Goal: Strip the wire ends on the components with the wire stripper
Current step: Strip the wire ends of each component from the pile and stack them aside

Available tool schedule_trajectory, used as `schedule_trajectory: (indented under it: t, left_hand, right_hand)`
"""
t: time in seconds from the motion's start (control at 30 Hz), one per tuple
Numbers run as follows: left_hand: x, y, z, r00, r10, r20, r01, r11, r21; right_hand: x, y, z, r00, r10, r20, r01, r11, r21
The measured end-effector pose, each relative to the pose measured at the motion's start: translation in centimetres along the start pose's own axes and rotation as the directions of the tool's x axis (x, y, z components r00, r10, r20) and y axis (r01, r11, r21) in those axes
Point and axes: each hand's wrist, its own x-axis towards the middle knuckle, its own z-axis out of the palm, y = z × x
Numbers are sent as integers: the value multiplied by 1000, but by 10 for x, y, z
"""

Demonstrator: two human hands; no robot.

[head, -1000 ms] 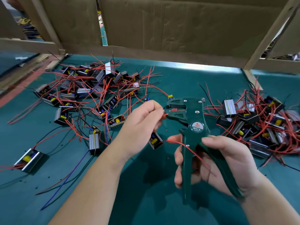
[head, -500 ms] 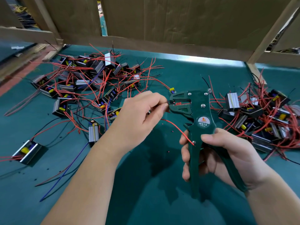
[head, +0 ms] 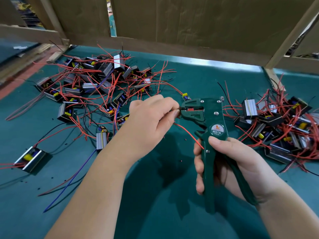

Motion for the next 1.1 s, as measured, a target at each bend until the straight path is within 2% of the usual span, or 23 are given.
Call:
schedule_trajectory:
  t: [0.07,0.17,0.27,0.37,0.47,0.73,0.8,0.87,0.97,1.1]
  left_hand:
    - [0,-2,1,999,-53,12,53,999,-6]
    - [-1,-8,2,987,-130,94,129,992,16]
    - [-3,-14,1,972,-187,140,185,982,31]
    - [-3,-17,-3,974,-221,58,224,972,-69]
    - [-3,-21,-5,968,-251,10,250,956,-156]
    - [-3,-21,-1,961,-278,13,274,936,-220]
    - [-2,-21,1,951,-308,-17,289,909,-300]
    - [1,-20,4,921,-388,-21,326,800,-504]
    - [5,-19,8,826,-562,41,383,506,-773]
    - [9,-25,6,685,-699,203,383,109,-917]
  right_hand:
    - [1,3,8,999,3,-42,-3,1000,10]
    - [11,7,12,974,-5,-225,7,1000,7]
    - [20,-4,4,941,35,-337,-79,990,-118]
    - [4,-14,-4,960,-18,-280,45,995,89]
    - [-9,-15,-9,970,-55,-237,72,995,65]
    - [-7,-11,-1,976,-52,-210,71,994,82]
    - [-8,-10,-4,978,-67,-198,84,993,80]
    - [-8,-9,-5,982,-84,-169,100,991,89]
    - [-7,-8,-7,984,-102,-146,120,986,119]
    - [-5,-7,-10,984,-125,-127,148,971,188]
